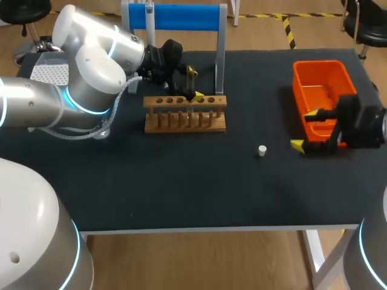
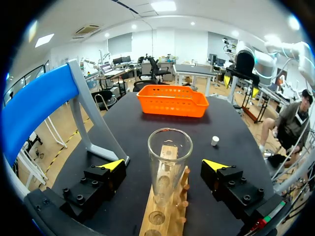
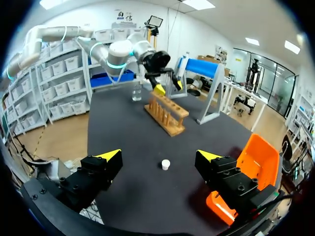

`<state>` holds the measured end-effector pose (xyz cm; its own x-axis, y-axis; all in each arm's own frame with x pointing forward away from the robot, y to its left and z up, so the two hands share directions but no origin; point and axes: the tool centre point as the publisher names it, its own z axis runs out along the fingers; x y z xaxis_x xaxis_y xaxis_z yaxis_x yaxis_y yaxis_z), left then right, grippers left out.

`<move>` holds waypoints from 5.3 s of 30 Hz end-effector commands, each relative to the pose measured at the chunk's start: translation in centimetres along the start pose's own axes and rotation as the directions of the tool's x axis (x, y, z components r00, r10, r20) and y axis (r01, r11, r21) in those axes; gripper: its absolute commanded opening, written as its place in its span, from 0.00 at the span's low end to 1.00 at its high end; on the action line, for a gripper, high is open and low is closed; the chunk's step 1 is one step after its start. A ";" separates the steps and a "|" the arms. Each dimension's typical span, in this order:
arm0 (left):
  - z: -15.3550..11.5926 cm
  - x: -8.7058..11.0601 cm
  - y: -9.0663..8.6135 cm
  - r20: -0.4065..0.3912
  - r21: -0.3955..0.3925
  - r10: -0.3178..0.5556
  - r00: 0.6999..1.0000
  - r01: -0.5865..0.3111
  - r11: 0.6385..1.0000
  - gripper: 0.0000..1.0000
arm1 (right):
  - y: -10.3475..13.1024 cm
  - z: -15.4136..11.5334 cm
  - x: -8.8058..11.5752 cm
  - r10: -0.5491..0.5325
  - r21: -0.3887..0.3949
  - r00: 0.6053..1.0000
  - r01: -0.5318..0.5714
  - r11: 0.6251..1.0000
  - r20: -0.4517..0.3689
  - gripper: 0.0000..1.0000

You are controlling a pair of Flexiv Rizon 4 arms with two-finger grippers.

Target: Invert the test tube, pick up the pipette, mount the tip to pipette, aspirate from beaker and dispense into the tube, eject the tip, return the pipette, and cap with the stopper.

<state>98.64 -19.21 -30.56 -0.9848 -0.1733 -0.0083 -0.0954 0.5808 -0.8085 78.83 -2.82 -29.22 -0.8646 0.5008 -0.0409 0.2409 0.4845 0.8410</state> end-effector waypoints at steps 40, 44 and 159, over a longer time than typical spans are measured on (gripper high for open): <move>0.0 0.0 -0.1 -0.002 -0.003 -0.001 1.000 0.001 1.000 1.00 | -5.5 8.4 2.4 0.073 0.132 0.994 -0.084 0.988 0.084 0.65; 0.0 0.0 -0.1 -0.002 -0.003 -0.001 1.000 0.001 1.000 1.00 | -5.5 9.2 2.3 0.072 0.142 0.993 -0.084 0.986 0.088 0.67; 0.0 0.0 -0.1 -0.002 -0.003 -0.001 1.000 0.001 1.000 1.00 | -7.4 14.7 -1.8 0.093 0.216 0.986 -0.121 0.969 0.137 0.24</move>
<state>98.63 -19.22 -30.56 -0.9848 -0.1734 -0.0085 -0.0953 0.5806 -0.8086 85.07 3.08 -43.45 -0.7702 0.6368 -0.0346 0.4297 0.5582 0.7098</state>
